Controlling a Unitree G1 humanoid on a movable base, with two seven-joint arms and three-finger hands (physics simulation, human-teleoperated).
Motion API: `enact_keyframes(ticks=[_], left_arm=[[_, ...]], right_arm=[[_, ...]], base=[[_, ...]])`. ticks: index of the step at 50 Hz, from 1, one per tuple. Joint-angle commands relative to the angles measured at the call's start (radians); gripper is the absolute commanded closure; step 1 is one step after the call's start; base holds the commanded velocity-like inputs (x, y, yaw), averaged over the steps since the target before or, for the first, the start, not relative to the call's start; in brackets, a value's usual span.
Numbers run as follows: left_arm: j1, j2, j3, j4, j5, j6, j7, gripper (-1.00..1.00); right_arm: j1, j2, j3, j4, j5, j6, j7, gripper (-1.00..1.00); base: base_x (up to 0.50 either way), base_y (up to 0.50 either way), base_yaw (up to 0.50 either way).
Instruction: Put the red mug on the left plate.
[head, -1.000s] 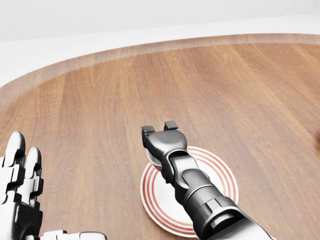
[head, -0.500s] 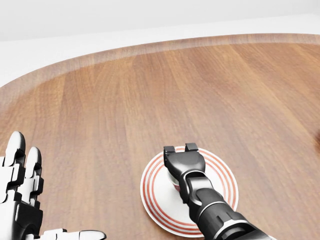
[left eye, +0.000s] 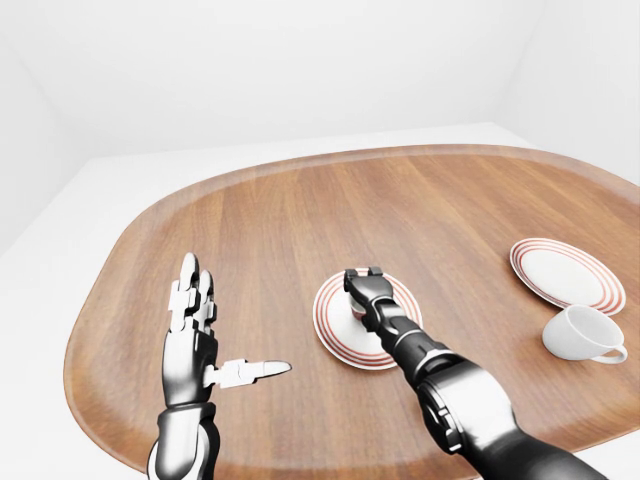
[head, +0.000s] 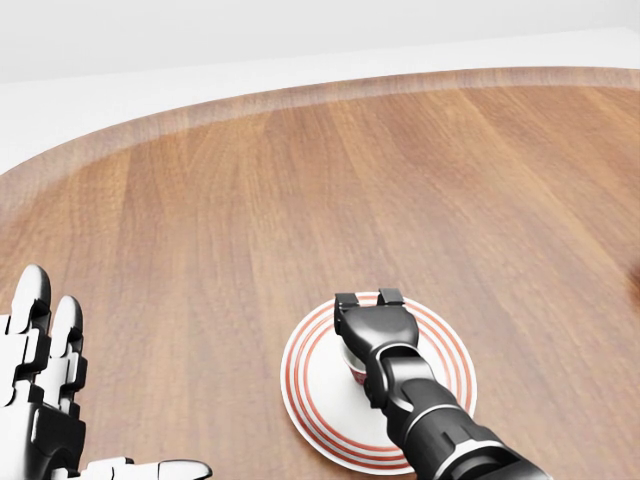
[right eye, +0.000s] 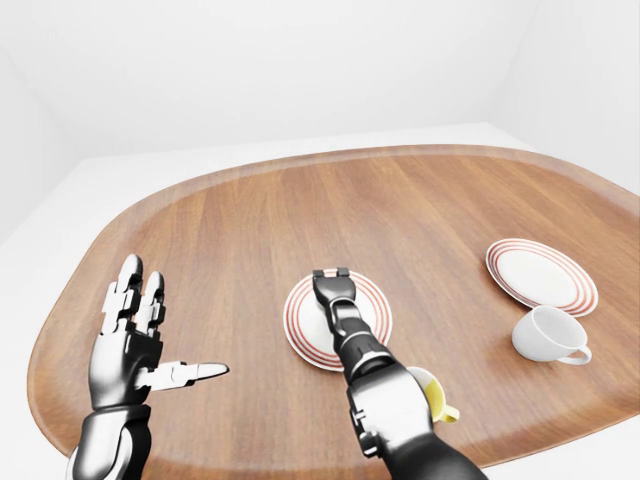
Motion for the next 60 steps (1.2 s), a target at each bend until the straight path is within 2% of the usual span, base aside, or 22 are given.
enact_keyframes(ticks=[1,7,8,9,10,19,31,35,38,40,41,42,43,46,48,51,60], left_arm=[[0.002,0.000,-0.001,0.001,0.000,0.000,0.000,-1.00],[0.003,0.000,0.000,-0.002,-0.002,0.000,-0.002,-1.00],[0.003,0.000,0.000,-0.002,-0.001,0.000,-0.002,-1.00],[0.003,0.000,0.000,-0.002,-0.001,0.000,-0.002,-1.00],[0.003,0.000,0.000,-0.002,-0.001,0.000,-0.002,-1.00],[0.004,0.000,0.000,-0.006,-0.002,0.000,-0.002,-1.00],[0.001,0.001,-0.003,-0.008,0.002,0.000,0.001,-1.00],[0.001,0.001,-0.001,-0.009,0.001,0.000,0.001,-1.00],[0.001,0.000,0.001,-0.009,0.000,0.000,0.000,-1.00],[-0.001,0.000,0.001,-0.008,-0.001,0.000,0.000,-1.00],[-0.003,0.000,0.000,-0.006,0.001,0.000,0.000,-1.00],[-0.003,0.000,0.000,-0.006,0.002,0.000,0.000,-1.00],[-0.005,0.000,0.000,-0.005,0.002,0.000,0.000,-1.00],[-0.005,0.001,0.000,-0.006,0.002,0.000,0.000,-1.00],[-0.003,0.000,0.000,-0.008,0.003,0.000,0.000,-1.00],[-0.007,0.000,-0.001,-0.005,0.006,0.000,0.002,-1.00],[-0.002,0.002,-0.004,-0.007,0.008,0.000,0.004,-1.00]], right_arm=[[0.063,0.002,-0.034,0.001,0.088,-0.031,-0.119,1.00],[0.069,0.006,-0.025,0.001,0.078,-0.025,-0.093,1.00],[0.070,0.006,-0.024,0.001,0.076,-0.022,-0.086,0.73],[0.072,0.005,-0.020,0.001,0.070,-0.019,-0.074,-1.00],[0.072,0.005,-0.020,0.001,0.069,-0.012,-0.072,-1.00],[0.074,0.000,0.008,-0.002,0.036,-0.021,-0.028,-1.00],[0.074,-0.002,0.039,-0.007,-0.005,-0.015,-0.010,-1.00],[0.008,-0.029,0.059,-0.032,-0.029,-0.020,0.016,-1.00],[-0.082,-0.073,0.056,-0.104,-0.002,-0.029,0.100,-1.00],[-0.126,-0.119,0.046,-0.239,0.027,-0.037,0.241,-1.00],[-0.111,-0.160,0.035,-0.487,0.036,-0.003,0.416,-1.00],[-0.085,-0.162,0.034,-0.555,0.030,0.008,0.454,-1.00],[-0.067,-0.198,0.014,-0.781,0.023,0.024,0.627,-1.00],[-0.072,-0.242,-0.027,-0.990,-0.018,0.024,0.797,-1.00],[-0.086,-0.269,-0.050,-1.063,-0.044,0.024,0.872,-1.00],[-0.104,-0.304,-0.086,-1.178,-0.054,0.024,0.876,-1.00],[-0.085,-0.326,-0.115,-1.349,-0.046,0.024,0.876,-1.00]], base=[[0.00,0.00,0.00],[0.01,0.00,0.01],[0.00,0.00,0.01],[0.01,0.00,0.01],[0.01,0.00,0.01],[0.00,0.00,0.00],[0.00,0.00,0.00],[0.00,0.00,0.00],[0.00,0.00,0.00],[0.00,0.00,0.00],[0.00,0.00,0.00],[0.00,0.00,0.00],[0.00,0.00,0.00],[0.00,0.00,0.00],[0.00,0.00,0.00],[0.00,0.00,0.00],[0.00,0.00,0.00]])
